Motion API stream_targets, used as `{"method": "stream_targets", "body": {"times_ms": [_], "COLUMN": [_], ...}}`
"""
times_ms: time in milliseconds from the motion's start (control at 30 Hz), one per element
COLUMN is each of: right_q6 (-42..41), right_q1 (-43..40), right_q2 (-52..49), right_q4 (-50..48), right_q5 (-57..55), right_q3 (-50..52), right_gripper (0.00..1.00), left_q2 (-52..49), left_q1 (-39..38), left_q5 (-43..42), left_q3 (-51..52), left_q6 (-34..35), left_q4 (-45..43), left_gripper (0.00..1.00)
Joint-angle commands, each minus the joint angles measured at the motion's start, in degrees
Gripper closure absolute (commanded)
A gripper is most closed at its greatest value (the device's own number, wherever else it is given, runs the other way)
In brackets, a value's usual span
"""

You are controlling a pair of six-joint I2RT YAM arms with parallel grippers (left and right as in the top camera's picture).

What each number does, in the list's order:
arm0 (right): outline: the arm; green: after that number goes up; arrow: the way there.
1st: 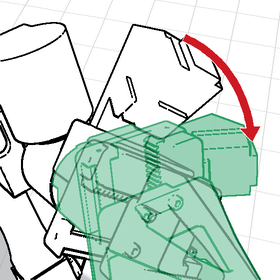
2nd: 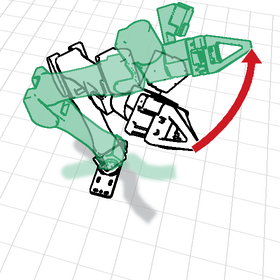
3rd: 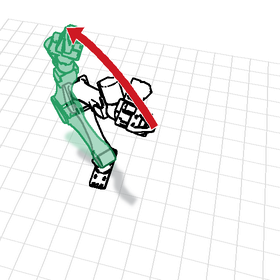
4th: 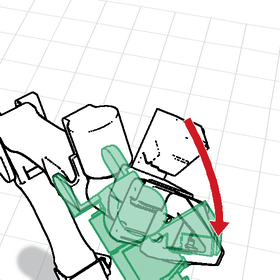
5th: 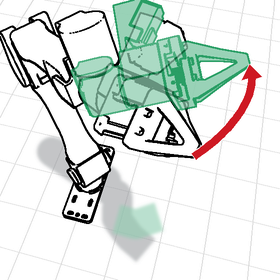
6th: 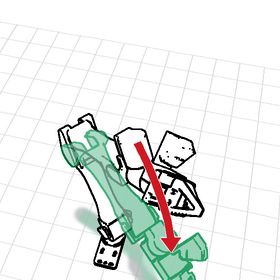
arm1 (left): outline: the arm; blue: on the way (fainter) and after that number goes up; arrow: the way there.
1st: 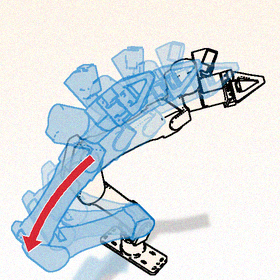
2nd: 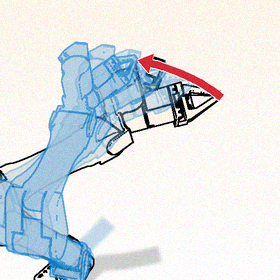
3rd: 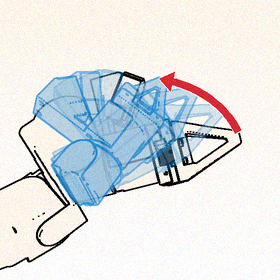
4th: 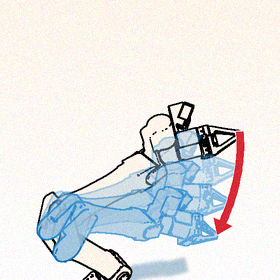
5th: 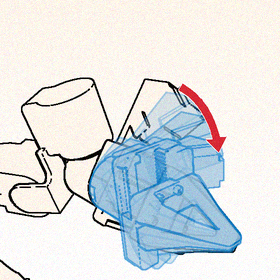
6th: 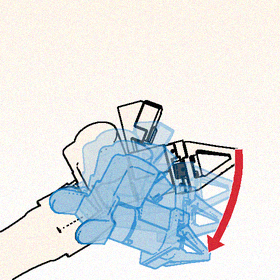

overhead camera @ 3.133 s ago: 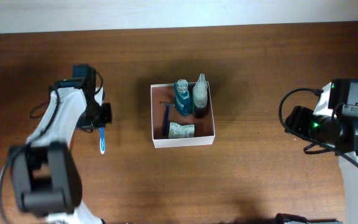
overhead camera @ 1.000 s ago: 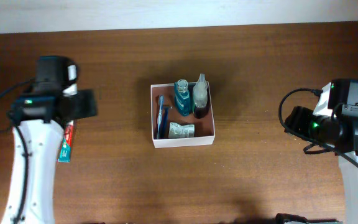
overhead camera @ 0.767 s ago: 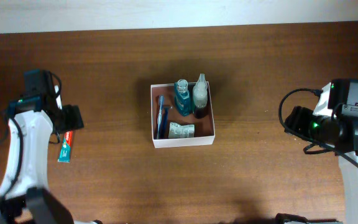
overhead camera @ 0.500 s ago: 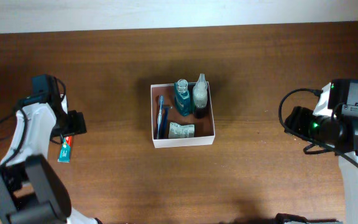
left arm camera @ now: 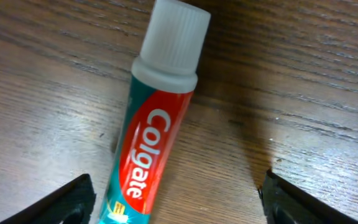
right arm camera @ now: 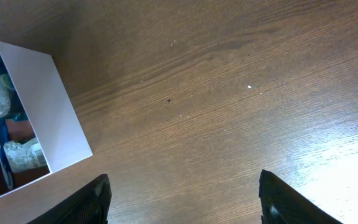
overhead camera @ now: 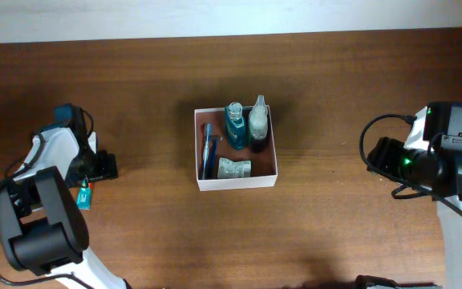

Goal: Pack container
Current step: 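Move left gripper to the Colgate toothpaste tube and grasp it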

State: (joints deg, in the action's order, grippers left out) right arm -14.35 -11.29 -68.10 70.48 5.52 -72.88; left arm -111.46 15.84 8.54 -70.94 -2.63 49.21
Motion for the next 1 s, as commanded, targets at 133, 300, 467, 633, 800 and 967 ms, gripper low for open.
{"method": "stream_targets", "body": {"times_ms": [133,300,467,633,800,967], "right_q6": [0.6,0.6,0.6,0.6,0.6,0.6], "right_q1": [-0.4,-0.4,-0.4,-0.4,-0.4,-0.4], "right_q2": [0.0,0.1,0.0,0.0,0.0,0.0], "right_q4": [0.0,0.0,0.0,0.0,0.0,0.0], "right_q5": [0.0,0.0,0.0,0.0,0.0,0.0], "right_q3": [0.3,0.3,0.3,0.3,0.3,0.3], "right_gripper": [0.31,0.31,0.31,0.31,0.31,0.31], "left_q2": [-3.2,-3.2,-3.2,-3.2,-3.2,-2.8], "left_q1": [0.0,0.0,0.0,0.0,0.0,-0.3], "left_q5": [-2.4,-3.2,-3.2,-4.9,-5.9,-8.9], "left_q3": [0.5,0.5,0.5,0.5,0.5,0.2], "left_q6": [-0.7,-0.7,-0.7,-0.7,-0.7,-0.4], "left_q4": [-0.4,-0.4,-0.4,-0.6,-0.6,-0.1], "left_gripper": [0.48,0.55,0.59,0.76,0.87,0.94]}}
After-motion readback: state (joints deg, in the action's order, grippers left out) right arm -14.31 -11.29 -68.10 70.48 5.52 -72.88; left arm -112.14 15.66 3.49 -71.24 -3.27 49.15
